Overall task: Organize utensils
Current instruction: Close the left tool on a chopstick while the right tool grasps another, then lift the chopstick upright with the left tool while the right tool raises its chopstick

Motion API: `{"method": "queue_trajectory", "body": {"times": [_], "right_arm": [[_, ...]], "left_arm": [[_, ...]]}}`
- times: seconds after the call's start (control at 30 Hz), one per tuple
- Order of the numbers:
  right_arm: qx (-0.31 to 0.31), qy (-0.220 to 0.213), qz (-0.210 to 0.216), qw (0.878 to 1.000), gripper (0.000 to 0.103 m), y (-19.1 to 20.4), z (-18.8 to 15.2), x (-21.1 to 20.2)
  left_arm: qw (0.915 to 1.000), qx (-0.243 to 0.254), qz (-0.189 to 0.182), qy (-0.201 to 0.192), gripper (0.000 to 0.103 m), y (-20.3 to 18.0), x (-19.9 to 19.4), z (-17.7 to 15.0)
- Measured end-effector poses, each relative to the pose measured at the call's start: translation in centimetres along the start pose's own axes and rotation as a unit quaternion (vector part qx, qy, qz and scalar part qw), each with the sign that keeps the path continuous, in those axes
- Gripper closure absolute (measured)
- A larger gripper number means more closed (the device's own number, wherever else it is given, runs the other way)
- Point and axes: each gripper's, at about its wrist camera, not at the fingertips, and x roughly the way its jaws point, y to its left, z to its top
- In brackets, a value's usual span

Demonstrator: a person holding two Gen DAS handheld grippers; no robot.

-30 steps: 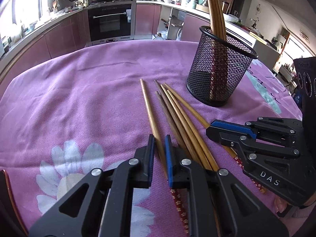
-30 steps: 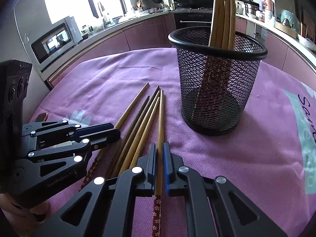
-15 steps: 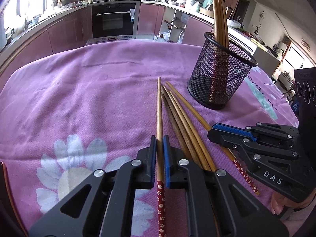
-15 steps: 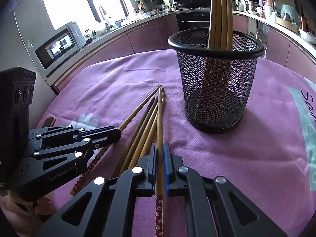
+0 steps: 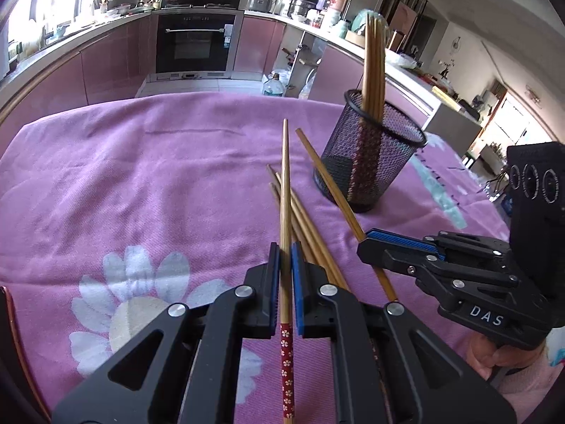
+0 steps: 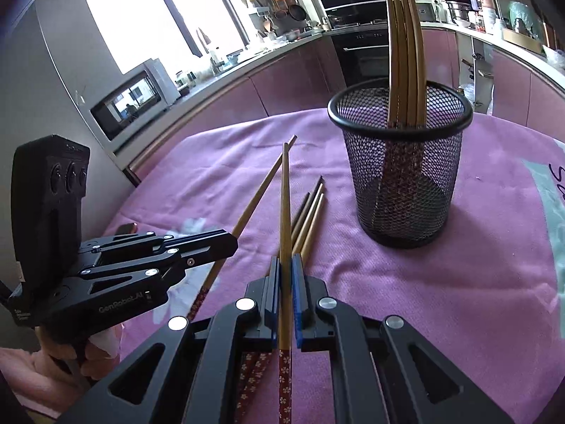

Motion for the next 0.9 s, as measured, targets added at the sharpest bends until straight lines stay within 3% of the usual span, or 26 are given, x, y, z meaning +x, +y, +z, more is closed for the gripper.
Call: {"method": "queue_trajectory", "body": {"times": [0.37,0.9], "right_arm": [[0.002,-0.029,0.020,0.999,0.098,-0.2,0.5,-1.9],[-0.003,-0.068,0.023,0.997,0.098,-0.5,1.4,-4.5]], "left_arm": [[0.9989,-0.004,-0.043,-0.017,0.096,-0.7,-2.0,0.7],[0.9966,0.001,-0.064,-0.052,0.096,-1.7,-4.2,2.1]]}}
